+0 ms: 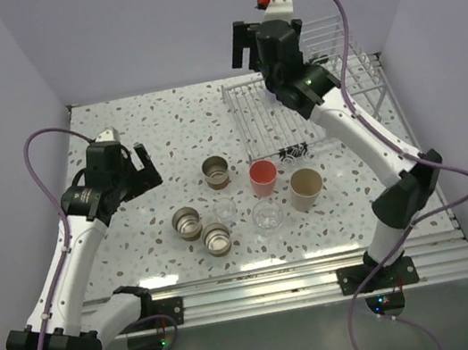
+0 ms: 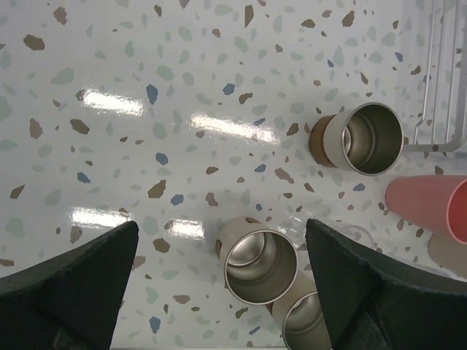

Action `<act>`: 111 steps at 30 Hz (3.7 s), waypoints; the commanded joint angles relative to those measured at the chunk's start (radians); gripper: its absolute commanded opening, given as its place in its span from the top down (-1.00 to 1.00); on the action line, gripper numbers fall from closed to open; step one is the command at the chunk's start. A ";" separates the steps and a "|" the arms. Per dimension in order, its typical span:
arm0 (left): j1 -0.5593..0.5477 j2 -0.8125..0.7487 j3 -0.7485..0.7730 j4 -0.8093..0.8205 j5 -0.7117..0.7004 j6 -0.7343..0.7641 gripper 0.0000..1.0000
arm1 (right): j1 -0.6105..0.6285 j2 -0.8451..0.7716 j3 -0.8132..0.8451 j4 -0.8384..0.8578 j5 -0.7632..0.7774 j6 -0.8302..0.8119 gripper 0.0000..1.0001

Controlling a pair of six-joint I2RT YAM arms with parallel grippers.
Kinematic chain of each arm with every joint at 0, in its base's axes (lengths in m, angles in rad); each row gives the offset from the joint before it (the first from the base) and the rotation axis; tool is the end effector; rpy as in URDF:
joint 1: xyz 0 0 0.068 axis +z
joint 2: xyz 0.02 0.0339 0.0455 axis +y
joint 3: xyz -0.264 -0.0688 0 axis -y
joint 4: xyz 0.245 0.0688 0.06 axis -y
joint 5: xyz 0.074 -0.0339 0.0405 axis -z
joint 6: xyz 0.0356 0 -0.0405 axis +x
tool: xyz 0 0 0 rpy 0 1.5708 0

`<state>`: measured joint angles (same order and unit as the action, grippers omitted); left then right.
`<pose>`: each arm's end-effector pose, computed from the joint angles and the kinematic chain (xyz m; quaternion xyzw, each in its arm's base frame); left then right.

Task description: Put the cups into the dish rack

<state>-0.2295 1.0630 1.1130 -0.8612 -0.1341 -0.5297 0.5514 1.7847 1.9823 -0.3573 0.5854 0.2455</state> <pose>0.2042 -0.0428 0.3371 -0.1631 0.9125 -0.0793 0.3666 0.3569 0.1964 0.4619 0.0739 0.7489 0.0384 0.6575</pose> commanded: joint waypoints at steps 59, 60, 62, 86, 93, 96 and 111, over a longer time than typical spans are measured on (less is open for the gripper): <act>-0.169 0.586 0.060 0.490 0.235 0.060 -0.82 | 0.240 -0.903 -0.672 -0.644 -0.159 0.334 -0.97; -0.172 0.592 0.068 0.485 0.234 0.059 -0.81 | 0.240 -0.906 -0.672 -0.644 -0.157 0.334 -0.97; -0.175 0.597 0.077 0.484 0.229 0.057 -0.81 | 0.240 -0.906 -0.672 -0.648 -0.151 0.336 -0.97; -0.128 0.668 0.222 0.439 0.258 0.034 1.00 | 0.240 -0.737 -0.603 -0.482 -0.275 0.290 -0.97; 0.039 0.473 0.113 0.756 0.709 -0.185 1.00 | 0.208 -0.552 -0.436 -0.290 -0.496 0.327 -0.97; 0.050 0.445 0.079 0.979 0.896 -0.317 1.00 | 0.173 -0.432 -0.323 -0.215 -0.675 0.369 -0.97; 0.058 0.358 -0.111 1.769 1.004 -0.944 1.00 | 0.067 -0.338 -0.323 0.224 -0.983 0.630 -0.97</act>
<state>-0.1749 1.4765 1.0000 0.7506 0.8417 -1.3922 0.6209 1.4643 1.6470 -0.2085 -0.3428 0.8482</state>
